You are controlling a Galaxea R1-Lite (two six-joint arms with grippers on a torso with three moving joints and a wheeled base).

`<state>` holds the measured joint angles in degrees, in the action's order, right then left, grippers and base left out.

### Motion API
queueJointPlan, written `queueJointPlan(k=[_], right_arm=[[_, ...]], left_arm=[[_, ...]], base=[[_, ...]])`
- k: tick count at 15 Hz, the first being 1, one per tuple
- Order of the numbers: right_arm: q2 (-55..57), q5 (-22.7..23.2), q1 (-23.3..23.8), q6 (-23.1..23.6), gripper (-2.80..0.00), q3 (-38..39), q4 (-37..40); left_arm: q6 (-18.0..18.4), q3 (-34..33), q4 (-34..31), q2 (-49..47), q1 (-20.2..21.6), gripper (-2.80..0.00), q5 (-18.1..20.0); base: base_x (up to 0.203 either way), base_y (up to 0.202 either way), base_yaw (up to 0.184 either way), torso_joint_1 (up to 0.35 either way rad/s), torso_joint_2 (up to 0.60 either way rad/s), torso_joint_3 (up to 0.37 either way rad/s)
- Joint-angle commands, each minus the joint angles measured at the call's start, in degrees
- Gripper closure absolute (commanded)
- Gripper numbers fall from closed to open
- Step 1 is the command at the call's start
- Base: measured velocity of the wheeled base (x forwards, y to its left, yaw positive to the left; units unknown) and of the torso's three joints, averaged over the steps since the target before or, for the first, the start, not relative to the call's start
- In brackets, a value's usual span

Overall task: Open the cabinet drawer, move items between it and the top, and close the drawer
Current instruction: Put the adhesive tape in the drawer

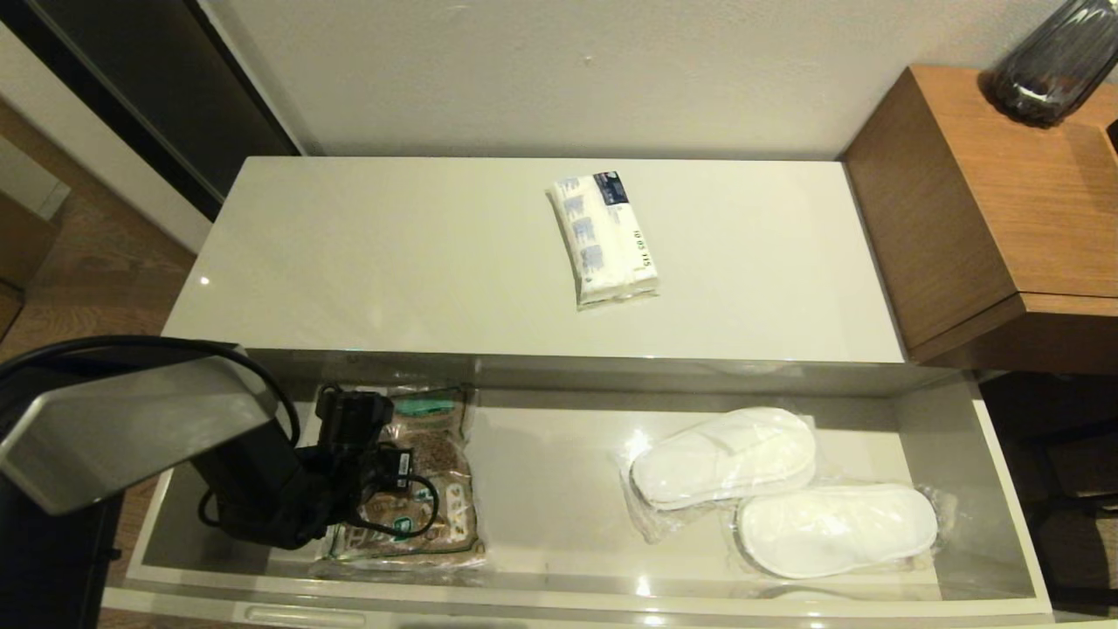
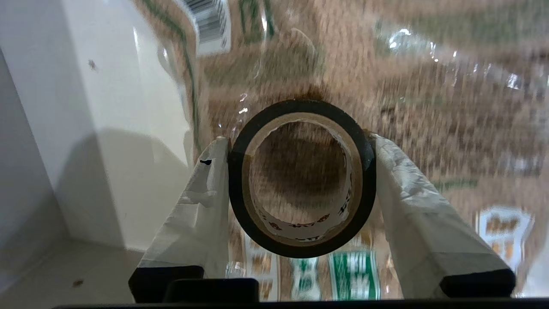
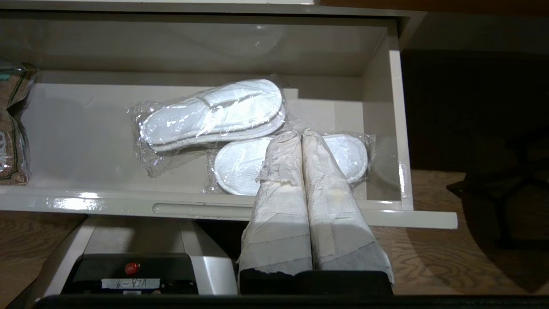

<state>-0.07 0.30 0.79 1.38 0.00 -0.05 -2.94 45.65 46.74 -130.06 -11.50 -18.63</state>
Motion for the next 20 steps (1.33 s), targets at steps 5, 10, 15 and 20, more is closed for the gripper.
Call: queueJointPlan(k=[5, 10, 15, 20], right_arm=[[0.07, 0.05, 0.0, 0.03, 0.0, 0.0, -0.04], [0.07, 0.05, 0.0, 0.03, 0.0, 0.0, -0.04], [0.07, 0.05, 0.0, 0.03, 0.0, 0.0, -0.04], [0.07, 0.05, 0.0, 0.03, 0.0, 0.0, -0.04]], left_arm=[[0.04, 2.69, -1.3, -3.62, 0.07, 0.0, -0.09], [0.12, 2.94, -2.11, -1.14, 0.07, -2.8, 0.1], [-0.06, 0.6, -6.79, 10.25, -0.71, -2.8, 1.0], [-0.42, -6.07, -15.2, 26.09, -3.87, -2.8, 3.97]], base=[[0.0, 0.0, 0.0, 0.0, 0.0, 0.0], [0.0, 0.0, 0.0, 0.0, 0.0, 0.0], [0.0, 0.0, 0.0, 0.0, 0.0, 0.0], [0.0, 0.0, 0.0, 0.0, 0.0, 0.0]])
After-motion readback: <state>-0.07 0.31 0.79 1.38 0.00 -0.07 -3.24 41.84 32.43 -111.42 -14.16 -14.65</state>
